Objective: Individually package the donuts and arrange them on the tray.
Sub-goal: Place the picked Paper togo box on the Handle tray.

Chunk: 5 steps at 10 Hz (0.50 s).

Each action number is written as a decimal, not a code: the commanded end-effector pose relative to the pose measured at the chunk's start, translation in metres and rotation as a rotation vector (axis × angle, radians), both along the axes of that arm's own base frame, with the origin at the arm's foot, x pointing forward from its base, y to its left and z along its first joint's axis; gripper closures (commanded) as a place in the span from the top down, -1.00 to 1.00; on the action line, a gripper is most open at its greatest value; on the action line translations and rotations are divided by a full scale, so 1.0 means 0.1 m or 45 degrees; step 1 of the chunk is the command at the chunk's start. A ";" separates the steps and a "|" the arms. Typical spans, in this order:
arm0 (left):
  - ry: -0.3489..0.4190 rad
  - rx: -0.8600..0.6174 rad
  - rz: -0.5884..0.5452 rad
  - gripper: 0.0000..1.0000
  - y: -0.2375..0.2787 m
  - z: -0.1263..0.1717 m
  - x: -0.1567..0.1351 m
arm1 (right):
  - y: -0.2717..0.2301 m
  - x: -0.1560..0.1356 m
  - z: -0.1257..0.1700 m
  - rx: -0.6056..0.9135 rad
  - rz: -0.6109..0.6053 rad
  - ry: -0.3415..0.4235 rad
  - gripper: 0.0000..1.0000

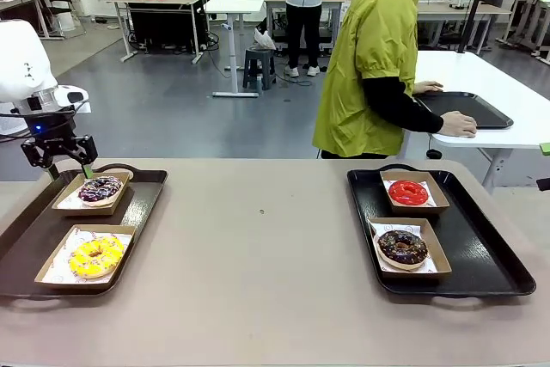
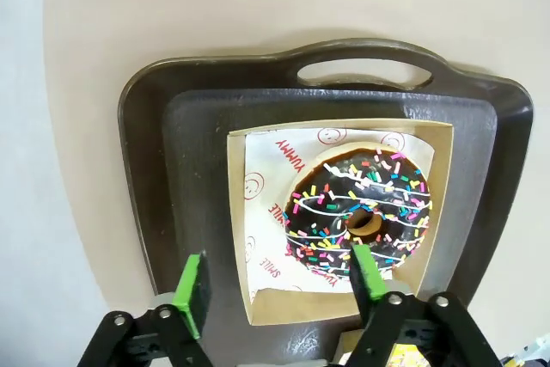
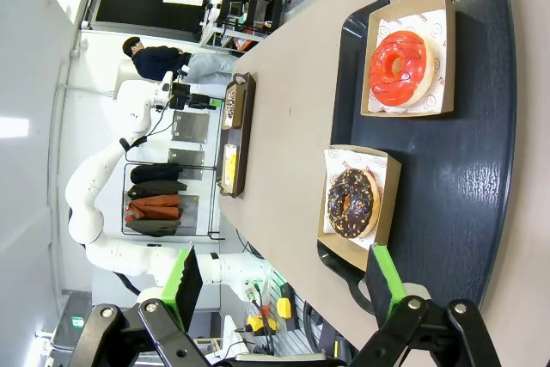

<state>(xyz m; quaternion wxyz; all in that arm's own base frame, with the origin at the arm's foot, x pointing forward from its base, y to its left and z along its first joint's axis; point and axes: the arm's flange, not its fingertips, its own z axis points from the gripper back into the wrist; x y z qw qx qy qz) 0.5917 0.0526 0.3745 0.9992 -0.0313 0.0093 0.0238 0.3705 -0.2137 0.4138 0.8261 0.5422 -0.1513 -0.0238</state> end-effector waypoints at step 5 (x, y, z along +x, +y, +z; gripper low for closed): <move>-0.064 -0.676 -0.136 0.73 0.75 0.58 -0.95 | 0.02 -0.04 0.00 -0.009 0.014 -0.002 1.00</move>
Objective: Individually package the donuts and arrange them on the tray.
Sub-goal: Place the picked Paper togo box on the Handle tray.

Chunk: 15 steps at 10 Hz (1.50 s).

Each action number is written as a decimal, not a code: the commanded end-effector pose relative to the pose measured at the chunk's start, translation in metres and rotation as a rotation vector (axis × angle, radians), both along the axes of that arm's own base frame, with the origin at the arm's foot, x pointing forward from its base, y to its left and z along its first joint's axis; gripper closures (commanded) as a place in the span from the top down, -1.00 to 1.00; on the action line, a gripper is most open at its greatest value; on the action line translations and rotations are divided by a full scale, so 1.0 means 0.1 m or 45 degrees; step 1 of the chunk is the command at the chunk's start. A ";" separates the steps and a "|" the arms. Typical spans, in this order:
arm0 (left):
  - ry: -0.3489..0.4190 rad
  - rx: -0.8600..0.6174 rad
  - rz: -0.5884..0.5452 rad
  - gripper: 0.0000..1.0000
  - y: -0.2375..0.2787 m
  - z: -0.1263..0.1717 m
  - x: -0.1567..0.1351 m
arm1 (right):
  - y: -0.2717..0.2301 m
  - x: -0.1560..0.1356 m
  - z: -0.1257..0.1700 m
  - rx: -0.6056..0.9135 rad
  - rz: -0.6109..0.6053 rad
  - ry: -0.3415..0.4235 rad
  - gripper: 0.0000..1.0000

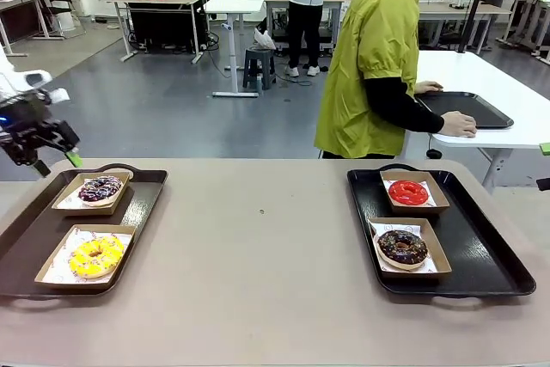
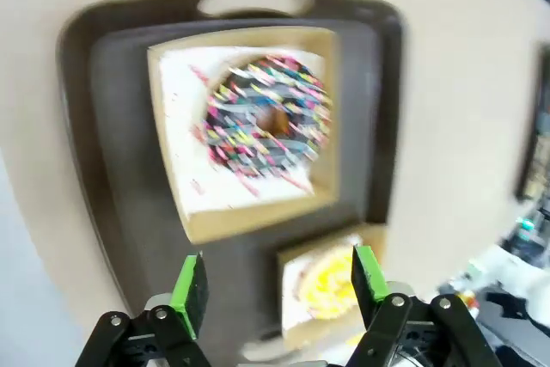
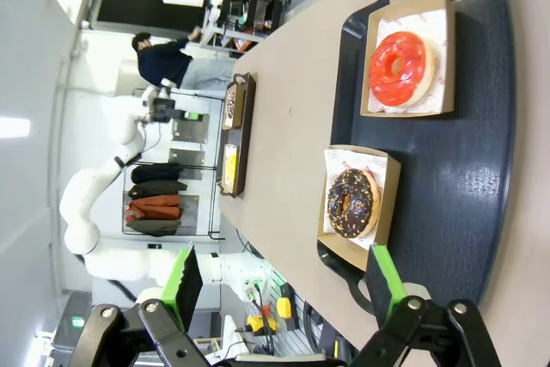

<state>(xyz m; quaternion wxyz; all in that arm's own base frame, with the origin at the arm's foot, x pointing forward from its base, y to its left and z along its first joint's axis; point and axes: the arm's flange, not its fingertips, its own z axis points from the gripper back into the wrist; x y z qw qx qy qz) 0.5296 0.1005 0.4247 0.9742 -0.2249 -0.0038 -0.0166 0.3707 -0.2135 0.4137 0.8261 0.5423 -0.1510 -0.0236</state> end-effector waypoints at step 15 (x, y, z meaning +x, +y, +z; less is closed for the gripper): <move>-0.128 -1.102 0.272 0.73 1.94 -0.54 -1.52 | 0.01 -0.04 0.01 -0.010 0.013 -0.003 1.00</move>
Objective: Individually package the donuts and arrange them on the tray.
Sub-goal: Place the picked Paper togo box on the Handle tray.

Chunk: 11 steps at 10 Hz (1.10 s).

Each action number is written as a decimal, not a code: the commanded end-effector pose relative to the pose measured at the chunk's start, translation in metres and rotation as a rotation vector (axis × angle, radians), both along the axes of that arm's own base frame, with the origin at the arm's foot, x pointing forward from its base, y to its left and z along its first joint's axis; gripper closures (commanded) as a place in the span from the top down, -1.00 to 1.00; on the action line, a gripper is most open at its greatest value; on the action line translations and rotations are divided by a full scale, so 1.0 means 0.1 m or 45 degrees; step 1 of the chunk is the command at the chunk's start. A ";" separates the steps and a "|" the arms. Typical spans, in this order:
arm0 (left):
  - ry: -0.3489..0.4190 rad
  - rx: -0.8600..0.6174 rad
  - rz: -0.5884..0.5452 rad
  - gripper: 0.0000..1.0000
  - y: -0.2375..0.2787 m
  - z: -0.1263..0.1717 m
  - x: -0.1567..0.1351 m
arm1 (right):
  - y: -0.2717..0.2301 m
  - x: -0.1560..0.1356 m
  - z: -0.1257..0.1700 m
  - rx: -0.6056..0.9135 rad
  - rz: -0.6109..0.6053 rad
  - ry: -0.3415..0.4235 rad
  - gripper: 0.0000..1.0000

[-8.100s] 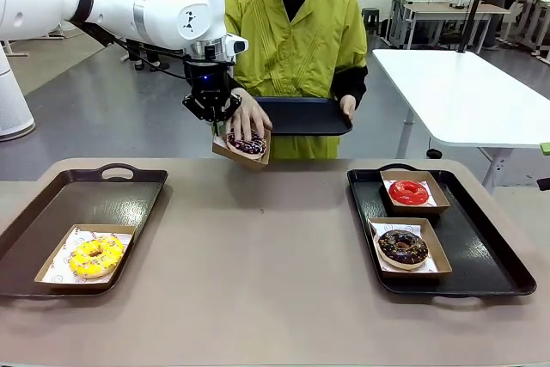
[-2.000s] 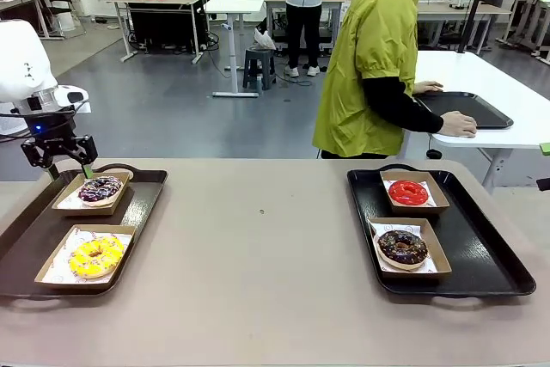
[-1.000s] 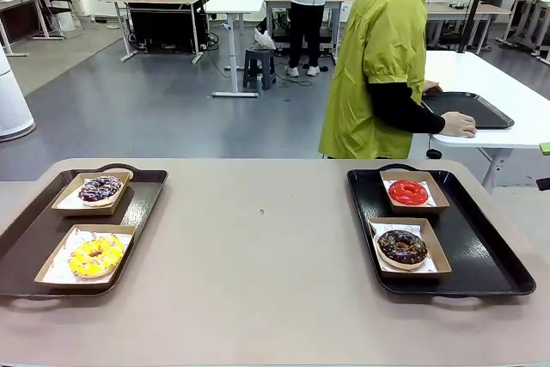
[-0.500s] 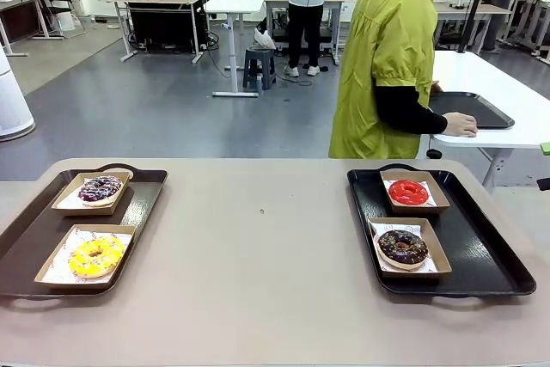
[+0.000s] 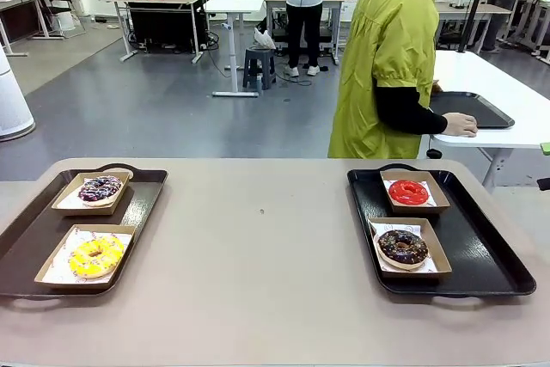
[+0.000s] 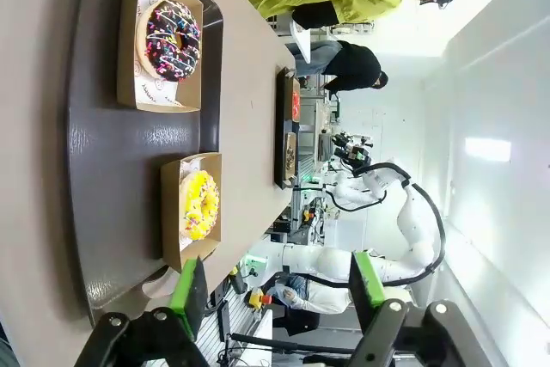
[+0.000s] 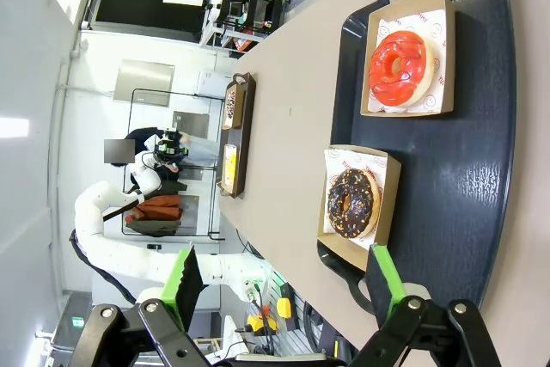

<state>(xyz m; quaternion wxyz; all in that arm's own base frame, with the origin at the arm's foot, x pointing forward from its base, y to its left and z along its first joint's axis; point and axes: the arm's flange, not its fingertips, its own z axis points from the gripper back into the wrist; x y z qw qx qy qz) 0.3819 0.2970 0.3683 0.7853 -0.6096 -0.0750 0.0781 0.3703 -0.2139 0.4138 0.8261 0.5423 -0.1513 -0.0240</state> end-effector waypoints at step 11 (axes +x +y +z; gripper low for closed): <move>-0.015 0.002 0.006 0.73 -0.02 0.02 -0.04 | 0.02 -0.04 0.00 -0.010 0.015 -0.003 1.00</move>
